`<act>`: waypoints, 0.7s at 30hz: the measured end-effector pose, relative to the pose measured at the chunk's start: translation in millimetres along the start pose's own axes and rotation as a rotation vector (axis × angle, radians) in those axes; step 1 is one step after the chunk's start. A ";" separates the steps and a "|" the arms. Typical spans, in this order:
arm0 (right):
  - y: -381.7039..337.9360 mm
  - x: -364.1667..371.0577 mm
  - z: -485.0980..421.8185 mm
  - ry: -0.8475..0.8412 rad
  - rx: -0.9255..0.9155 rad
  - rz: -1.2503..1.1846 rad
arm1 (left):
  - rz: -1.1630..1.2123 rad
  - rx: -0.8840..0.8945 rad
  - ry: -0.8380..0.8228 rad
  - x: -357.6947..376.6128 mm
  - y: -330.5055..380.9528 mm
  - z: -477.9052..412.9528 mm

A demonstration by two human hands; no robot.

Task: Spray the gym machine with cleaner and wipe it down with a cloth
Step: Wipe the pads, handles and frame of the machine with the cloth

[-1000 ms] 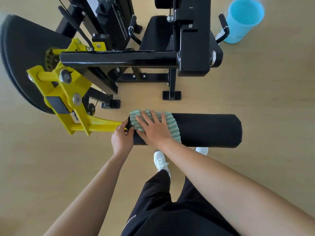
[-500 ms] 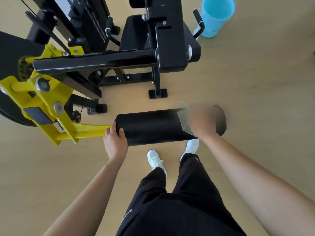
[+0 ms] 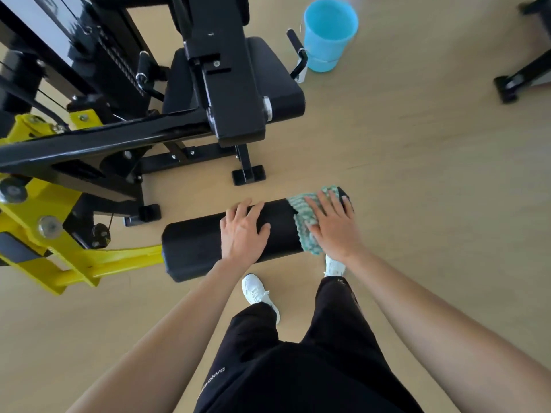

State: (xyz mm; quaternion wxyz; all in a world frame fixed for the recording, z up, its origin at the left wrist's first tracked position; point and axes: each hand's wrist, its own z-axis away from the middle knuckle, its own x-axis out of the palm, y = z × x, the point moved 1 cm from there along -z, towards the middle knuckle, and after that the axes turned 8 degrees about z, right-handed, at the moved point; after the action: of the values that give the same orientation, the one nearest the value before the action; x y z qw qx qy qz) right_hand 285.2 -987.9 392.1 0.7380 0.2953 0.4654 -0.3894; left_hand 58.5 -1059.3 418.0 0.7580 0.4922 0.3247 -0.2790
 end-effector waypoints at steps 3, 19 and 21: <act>33.5 -4.8 -10.3 -0.041 0.072 -0.088 | -0.063 -0.005 -0.097 18.5 23.2 -8.8; 107.5 10.2 -65.4 -0.226 -0.399 -0.452 | -0.040 -0.356 0.077 82.2 108.8 -10.8; 109.1 16.4 -39.9 -0.120 -0.548 -0.345 | -0.027 -0.387 0.085 83.7 110.6 -8.7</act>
State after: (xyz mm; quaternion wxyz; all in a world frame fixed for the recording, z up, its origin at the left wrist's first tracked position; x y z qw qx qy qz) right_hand 363.9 -904.0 369.4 0.7392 -0.0211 0.5517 -0.3857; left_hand 191.8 -1020.0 413.7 0.8202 0.3444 0.4105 -0.2006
